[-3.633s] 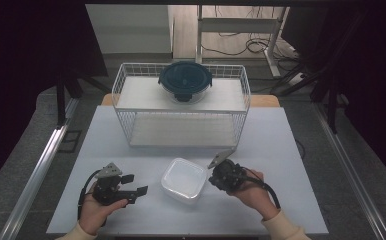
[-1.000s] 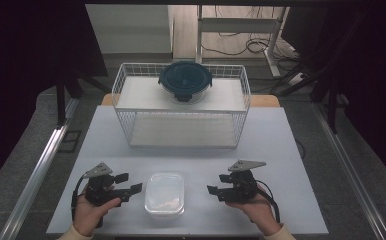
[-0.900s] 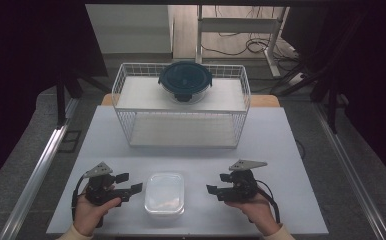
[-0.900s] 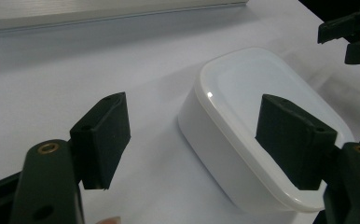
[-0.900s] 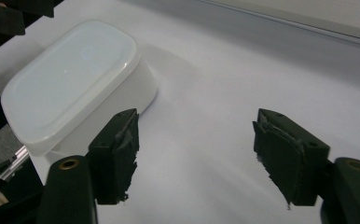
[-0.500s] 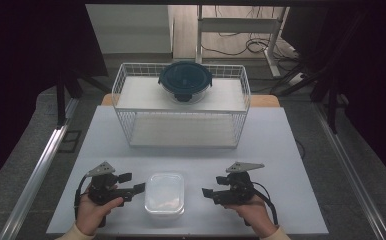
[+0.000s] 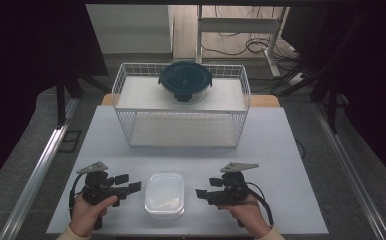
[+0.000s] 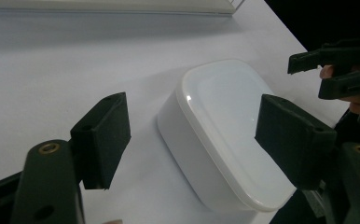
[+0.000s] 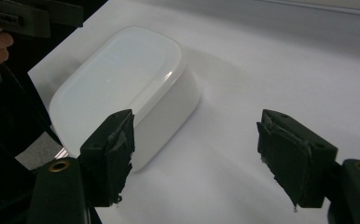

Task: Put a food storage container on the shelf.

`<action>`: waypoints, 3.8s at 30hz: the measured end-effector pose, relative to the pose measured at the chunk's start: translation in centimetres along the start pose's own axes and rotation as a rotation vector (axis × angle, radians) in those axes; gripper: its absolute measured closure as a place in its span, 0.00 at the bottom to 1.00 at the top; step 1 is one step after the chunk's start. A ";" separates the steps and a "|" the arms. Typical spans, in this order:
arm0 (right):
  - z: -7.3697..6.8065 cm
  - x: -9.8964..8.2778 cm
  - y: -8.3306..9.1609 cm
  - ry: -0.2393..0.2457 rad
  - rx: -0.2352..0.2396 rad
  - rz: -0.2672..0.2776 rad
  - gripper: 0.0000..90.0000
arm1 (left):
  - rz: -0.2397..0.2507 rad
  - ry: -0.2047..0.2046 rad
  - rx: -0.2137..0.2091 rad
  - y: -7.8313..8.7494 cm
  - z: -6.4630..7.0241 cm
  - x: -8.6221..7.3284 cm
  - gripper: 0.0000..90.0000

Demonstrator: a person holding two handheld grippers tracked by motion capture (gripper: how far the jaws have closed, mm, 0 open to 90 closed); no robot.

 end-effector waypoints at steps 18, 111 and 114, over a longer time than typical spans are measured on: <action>-1.8 0.7 -4.2 -0.090 0.096 -0.034 0.41 | -0.094 0.134 -0.113 -1.5 0.6 -0.8 0.40; -4.9 7.1 2.1 0.043 0.062 0.184 0.88 | 0.104 -0.052 -0.172 2.0 5.0 5.9 0.88; -5.2 8.1 2.9 0.062 0.056 0.195 0.89 | 0.119 -0.066 -0.180 2.5 5.4 7.1 0.88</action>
Point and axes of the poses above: each handheld gripper's, and its own axes: y roughly backward along the jaws, x roughly out of its top, z roughly to its right, the point moved 3 cm from there along -y, roughly forward along the jaws, and after that the axes turned 6 degrees about x, right-handed, at the moved point
